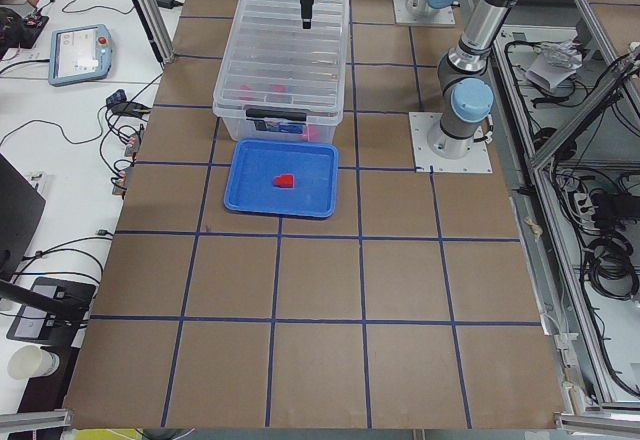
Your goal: Place red block in blue tray from box
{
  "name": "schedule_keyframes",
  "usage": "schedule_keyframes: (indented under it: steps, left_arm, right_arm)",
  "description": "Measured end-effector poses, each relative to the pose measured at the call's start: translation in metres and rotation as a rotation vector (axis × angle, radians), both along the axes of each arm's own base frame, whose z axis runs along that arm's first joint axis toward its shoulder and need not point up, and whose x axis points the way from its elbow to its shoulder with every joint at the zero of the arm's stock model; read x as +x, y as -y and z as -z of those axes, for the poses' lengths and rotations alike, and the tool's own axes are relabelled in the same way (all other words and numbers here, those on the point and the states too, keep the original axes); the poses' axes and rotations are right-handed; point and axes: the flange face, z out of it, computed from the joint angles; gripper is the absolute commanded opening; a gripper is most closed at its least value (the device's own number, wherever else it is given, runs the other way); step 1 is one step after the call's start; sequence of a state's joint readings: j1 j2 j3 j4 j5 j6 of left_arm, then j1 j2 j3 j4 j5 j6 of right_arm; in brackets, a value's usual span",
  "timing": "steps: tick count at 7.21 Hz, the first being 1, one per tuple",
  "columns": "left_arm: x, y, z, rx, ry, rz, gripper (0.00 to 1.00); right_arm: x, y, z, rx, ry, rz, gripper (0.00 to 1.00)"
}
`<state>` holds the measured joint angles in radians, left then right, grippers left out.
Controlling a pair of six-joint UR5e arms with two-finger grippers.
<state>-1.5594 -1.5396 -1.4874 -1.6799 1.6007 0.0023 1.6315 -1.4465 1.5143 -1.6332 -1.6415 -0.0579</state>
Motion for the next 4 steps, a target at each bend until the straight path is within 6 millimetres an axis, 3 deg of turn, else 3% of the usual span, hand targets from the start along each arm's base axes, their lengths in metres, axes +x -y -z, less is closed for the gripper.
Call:
schedule_keyframes:
  steps: [1, 4]
  left_arm:
    - [0.000, -0.002, 0.004, 0.006, -0.003, -0.006, 1.00]
    - [-0.001, 0.003, 0.009, 0.017, -0.008, -0.011, 1.00]
  right_arm:
    - [0.003, -0.007, -0.016, 0.010, 0.007, -0.003, 1.00]
    - [0.006, -0.013, -0.032, 0.011, 0.025, 0.011, 1.00]
